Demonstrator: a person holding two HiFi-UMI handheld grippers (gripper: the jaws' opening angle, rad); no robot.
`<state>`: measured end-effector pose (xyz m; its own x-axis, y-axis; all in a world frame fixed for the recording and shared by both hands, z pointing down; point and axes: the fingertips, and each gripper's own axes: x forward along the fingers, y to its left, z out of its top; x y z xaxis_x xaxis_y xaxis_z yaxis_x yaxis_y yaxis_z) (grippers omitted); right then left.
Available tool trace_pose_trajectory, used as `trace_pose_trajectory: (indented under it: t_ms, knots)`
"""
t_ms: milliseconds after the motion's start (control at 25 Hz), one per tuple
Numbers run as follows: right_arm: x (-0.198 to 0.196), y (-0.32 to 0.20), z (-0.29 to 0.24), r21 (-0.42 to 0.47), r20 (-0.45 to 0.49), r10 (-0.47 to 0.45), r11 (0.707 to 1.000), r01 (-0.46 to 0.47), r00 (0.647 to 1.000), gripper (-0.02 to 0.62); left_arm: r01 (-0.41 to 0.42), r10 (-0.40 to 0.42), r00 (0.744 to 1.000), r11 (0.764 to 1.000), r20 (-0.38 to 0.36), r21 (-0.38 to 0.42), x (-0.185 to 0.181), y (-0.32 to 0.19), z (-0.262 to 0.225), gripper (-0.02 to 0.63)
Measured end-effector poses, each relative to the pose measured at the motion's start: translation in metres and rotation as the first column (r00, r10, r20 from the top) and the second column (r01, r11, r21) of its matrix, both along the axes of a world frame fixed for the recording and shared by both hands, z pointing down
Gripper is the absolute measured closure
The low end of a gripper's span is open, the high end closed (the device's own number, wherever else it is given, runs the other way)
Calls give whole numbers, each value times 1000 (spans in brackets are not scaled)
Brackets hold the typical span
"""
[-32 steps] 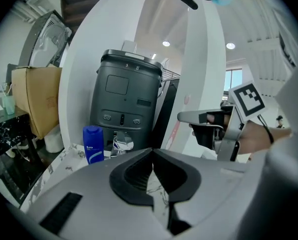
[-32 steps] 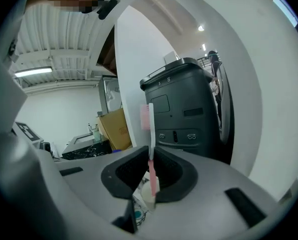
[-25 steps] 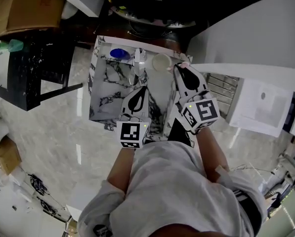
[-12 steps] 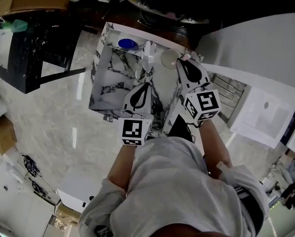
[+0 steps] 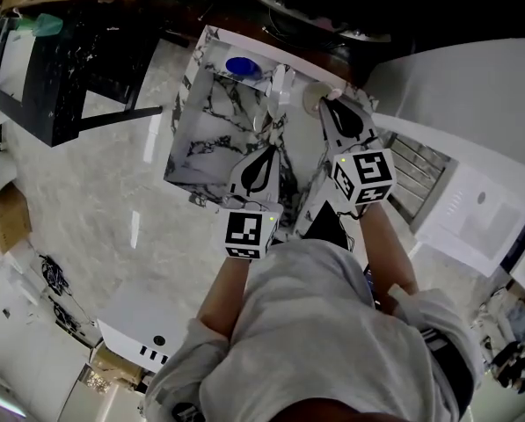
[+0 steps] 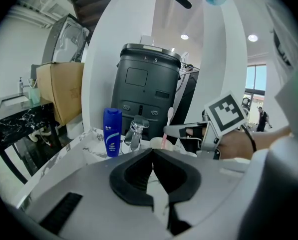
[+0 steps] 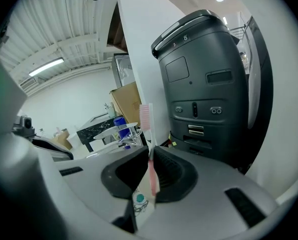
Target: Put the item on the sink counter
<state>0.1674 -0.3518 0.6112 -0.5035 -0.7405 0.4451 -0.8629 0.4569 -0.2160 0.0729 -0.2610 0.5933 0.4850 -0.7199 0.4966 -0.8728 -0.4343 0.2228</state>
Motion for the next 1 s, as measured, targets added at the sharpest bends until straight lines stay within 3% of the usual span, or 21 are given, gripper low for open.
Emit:
trace_pose_trajectory:
  t_ms: [1000]
  knots:
    - [1, -1, 34, -73, -45, -28, 997, 25, 999, 565, -8, 8, 1000, 1000, -4, -21, 10, -6, 11, 595]
